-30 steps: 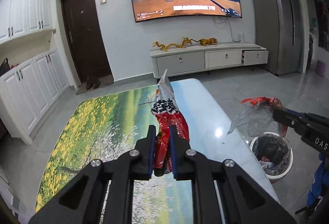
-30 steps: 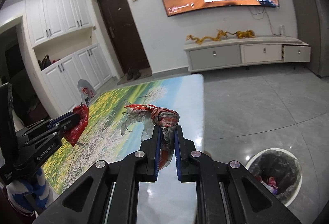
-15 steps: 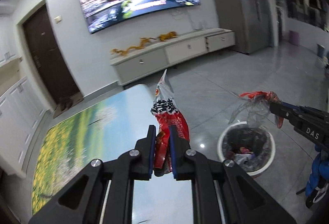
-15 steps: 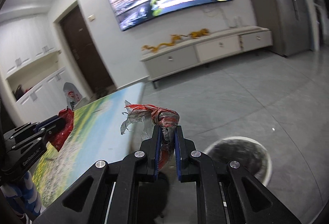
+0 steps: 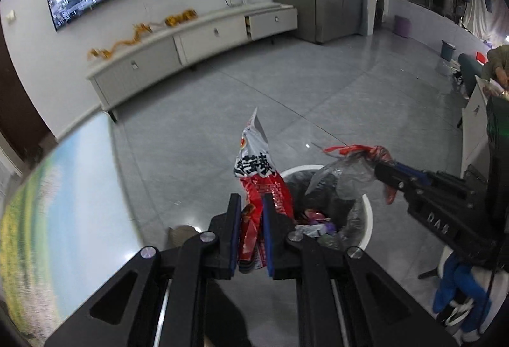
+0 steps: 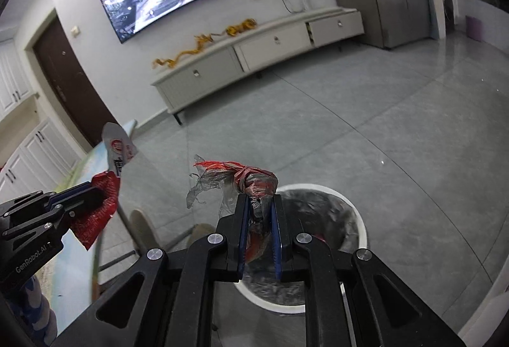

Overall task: Collect trash
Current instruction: 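Carry both wrappers over the bin and open both grippers to drop them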

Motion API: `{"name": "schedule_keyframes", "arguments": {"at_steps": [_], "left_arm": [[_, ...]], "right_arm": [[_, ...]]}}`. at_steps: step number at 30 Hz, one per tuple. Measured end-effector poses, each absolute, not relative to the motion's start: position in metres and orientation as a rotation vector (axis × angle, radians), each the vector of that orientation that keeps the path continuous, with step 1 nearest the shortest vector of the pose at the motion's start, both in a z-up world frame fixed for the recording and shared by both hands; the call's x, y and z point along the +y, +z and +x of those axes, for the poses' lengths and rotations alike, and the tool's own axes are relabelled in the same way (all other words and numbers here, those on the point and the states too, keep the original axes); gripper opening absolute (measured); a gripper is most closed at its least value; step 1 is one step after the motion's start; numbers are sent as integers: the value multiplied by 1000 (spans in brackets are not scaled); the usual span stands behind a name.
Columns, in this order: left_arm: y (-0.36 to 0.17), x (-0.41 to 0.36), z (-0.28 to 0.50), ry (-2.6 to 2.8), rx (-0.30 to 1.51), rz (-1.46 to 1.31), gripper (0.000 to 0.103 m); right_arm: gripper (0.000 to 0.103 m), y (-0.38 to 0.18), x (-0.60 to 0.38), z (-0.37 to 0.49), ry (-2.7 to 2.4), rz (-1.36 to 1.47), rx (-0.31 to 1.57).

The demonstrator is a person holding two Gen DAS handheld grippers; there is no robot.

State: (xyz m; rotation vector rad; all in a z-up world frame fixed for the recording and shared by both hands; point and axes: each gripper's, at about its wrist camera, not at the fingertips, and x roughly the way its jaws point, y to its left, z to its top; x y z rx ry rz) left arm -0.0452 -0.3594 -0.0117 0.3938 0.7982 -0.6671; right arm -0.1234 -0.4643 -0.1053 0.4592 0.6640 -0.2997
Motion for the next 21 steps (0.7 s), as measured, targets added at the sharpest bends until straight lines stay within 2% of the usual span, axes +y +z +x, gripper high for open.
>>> {"name": "schedule_keyframes", "arguments": {"at_steps": [10, 12, 13, 14, 15, 16, 17, 18, 21], "left_arm": [[-42, -403, -16, -784, 908, 335, 14], [-48, -408, -13, -814, 938, 312, 14], [-52, -412, -11, -827, 957, 301, 14], [-55, -414, -10, -836, 972, 292, 15], [-57, -416, -9, -846, 983, 283, 23], [-58, -418, -8, -852, 990, 274, 38], [-58, -418, -8, -851, 987, 267, 44], [-57, -418, -8, -853, 978, 264, 48], [-53, -418, -6, -860, 965, 269, 48]], "right_arm": [[15, -133, -487, -101, -359, 475, 754], [23, -141, -493, -99, -367, 485, 785], [35, -146, -496, -96, -375, 483, 805], [43, -150, -499, -95, -384, 482, 818], [44, -151, -500, -97, -388, 484, 823], [44, -153, -502, -98, -393, 486, 831], [44, -154, -504, -98, -396, 487, 833], [44, -154, -505, -99, -401, 487, 834], [46, -152, -508, -104, -414, 486, 835]]}}
